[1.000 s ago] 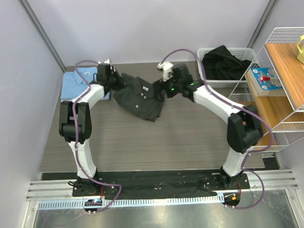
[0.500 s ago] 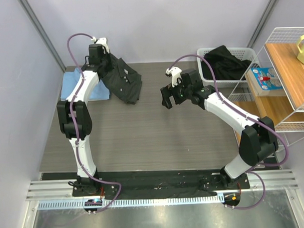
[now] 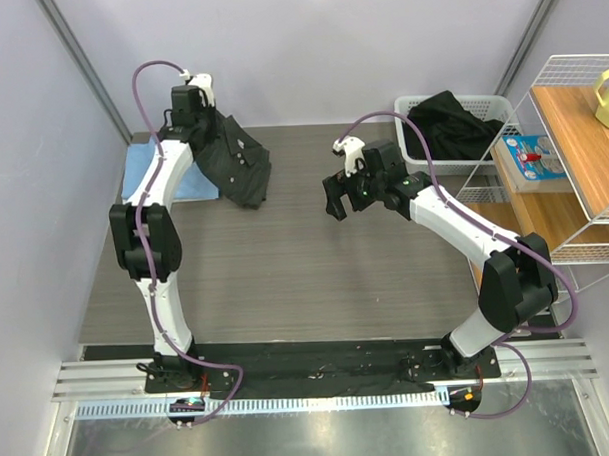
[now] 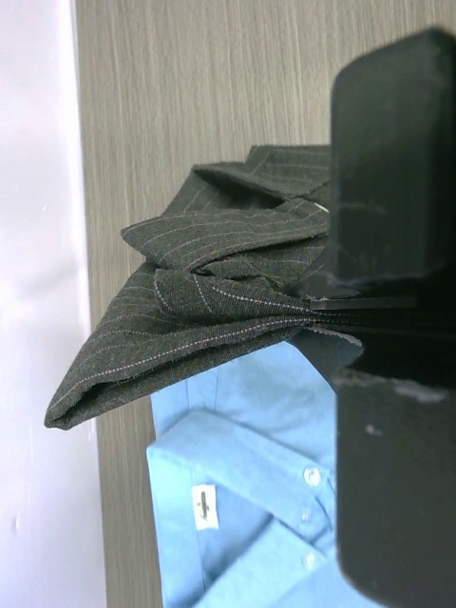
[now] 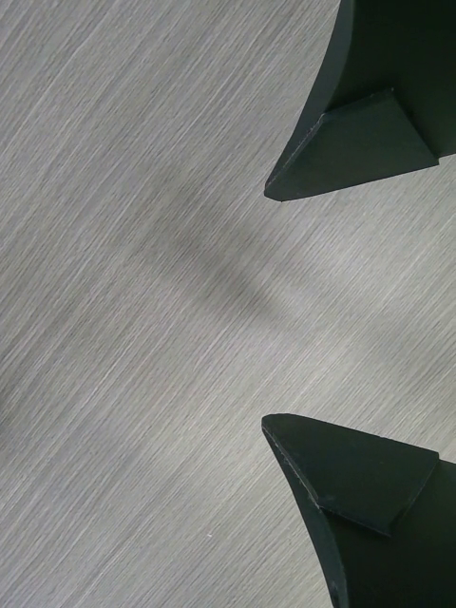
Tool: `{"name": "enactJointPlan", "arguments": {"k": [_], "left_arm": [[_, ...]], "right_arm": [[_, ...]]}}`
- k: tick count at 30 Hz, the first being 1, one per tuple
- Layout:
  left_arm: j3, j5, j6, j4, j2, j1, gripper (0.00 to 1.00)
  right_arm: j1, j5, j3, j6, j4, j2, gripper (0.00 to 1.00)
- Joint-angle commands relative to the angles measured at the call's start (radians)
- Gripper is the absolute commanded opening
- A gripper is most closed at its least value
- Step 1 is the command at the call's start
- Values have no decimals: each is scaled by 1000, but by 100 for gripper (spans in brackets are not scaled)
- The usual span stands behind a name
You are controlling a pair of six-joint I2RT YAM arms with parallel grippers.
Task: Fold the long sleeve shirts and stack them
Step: Neatly place the folded shirt to the corner
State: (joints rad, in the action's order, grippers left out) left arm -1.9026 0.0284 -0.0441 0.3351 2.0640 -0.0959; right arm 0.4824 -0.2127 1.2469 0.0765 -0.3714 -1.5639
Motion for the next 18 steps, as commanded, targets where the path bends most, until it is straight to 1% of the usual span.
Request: {"name": "enactJointPlan", "arguments": {"k": [1, 12, 18], "left_arm": [[-47, 41, 15, -42, -107, 16, 0], [-64, 57, -48, -54, -136, 18, 0], [-47, 64, -36, -68, -162, 18, 0]], "right_arm": [[-1, -7, 3, 8, 15, 53, 100], [-1, -8, 3, 6, 15, 53, 100], [-1, -11, -4, 6, 15, 64, 100]]}}
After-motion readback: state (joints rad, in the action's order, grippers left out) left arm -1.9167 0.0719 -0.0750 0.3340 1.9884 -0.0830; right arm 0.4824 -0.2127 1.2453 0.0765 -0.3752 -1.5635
